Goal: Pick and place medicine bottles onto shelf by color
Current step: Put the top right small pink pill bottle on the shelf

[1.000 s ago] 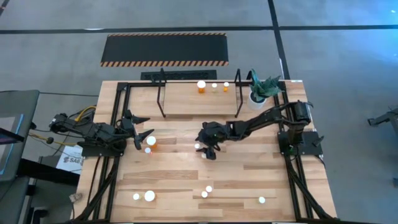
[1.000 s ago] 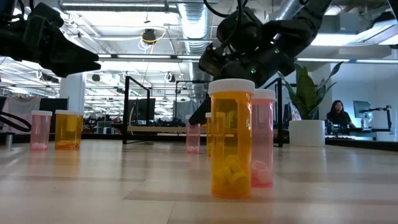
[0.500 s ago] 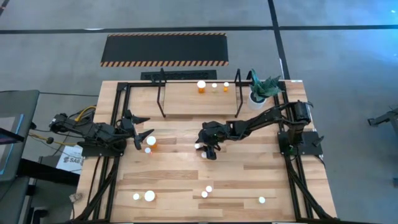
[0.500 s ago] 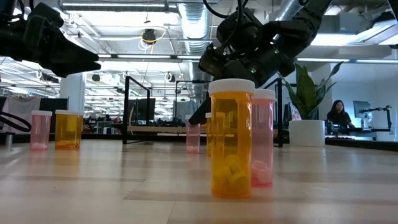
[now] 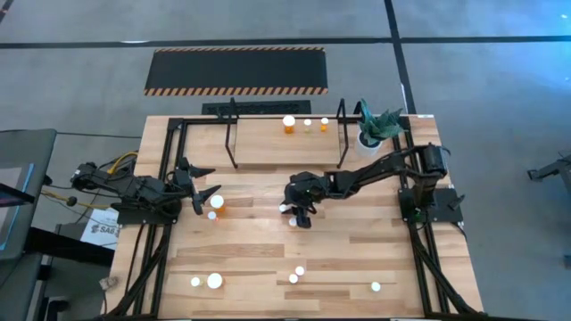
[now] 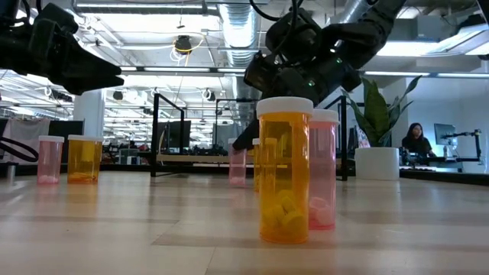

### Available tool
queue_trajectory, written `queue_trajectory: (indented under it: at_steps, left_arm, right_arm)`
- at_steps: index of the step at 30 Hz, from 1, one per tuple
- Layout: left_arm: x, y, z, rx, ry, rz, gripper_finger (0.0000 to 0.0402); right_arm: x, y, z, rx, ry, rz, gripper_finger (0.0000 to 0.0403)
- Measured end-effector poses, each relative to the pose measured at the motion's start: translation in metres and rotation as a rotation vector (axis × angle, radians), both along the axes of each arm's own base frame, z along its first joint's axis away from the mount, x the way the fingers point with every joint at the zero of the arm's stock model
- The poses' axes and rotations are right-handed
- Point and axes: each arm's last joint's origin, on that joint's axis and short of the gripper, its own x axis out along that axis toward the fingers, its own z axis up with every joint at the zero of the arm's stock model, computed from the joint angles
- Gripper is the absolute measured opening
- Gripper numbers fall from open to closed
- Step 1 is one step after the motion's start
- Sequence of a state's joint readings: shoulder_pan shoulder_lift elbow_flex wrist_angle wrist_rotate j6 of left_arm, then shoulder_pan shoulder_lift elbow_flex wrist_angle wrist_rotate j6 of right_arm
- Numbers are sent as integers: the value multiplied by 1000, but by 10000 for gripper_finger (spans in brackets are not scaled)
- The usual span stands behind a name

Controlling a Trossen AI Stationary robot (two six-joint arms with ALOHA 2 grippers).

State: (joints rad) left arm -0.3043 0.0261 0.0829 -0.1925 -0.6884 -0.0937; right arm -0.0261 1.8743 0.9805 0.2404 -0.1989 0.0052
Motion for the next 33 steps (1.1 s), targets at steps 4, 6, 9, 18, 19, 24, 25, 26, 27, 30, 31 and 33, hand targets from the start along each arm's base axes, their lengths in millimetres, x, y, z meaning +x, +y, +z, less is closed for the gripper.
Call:
queue_trajectory:
  at_steps: [4, 6, 9, 18, 19, 24, 25, 26, 27, 30, 31, 33]
  left_arm:
    - [0, 0, 0, 0, 0, -1, 273]
    - [0, 0, 0, 0, 0, 0, 273]
    - [0, 0, 0, 0, 0, 0, 273]
    - [0, 0, 0, 0, -1, 0, 273]
    - [0, 0, 0, 0, -1, 0, 273]
    - [0, 0, 0, 0, -1, 0, 273]
    - [0, 0, 0, 0, 0, 0, 273]
    - [0, 0, 0, 7, 2, 0, 273]
    - [0, 0, 0, 18, 3, 12, 273]
    - [-1, 2, 1, 40, -8, 89, 273]
    - [-1, 3, 2, 28, -25, 113, 273]
    - [-1, 4, 5, -10, -80, 187, 273]
  right_arm:
    - [7, -10, 20, 5, 19, -8, 148]
    - [10, -17, 28, -1, 46, -19, 148]
    - [17, -26, 45, -17, 40, -29, 142]
    - [28, -54, 94, 39, 60, -32, 142]
    - [29, -57, 99, 46, 55, -29, 144]
    - [36, -66, 126, 54, -28, -29, 147]
    - [37, -67, 130, 55, -41, -32, 146]
    - [38, -68, 135, 54, -54, -34, 145]
    - [38, -69, 139, 52, -67, -36, 144]
    - [41, -70, 150, 46, -101, -36, 142]
    - [41, -70, 153, 45, -109, -36, 142]
    - [42, -70, 157, 43, -122, -36, 144]
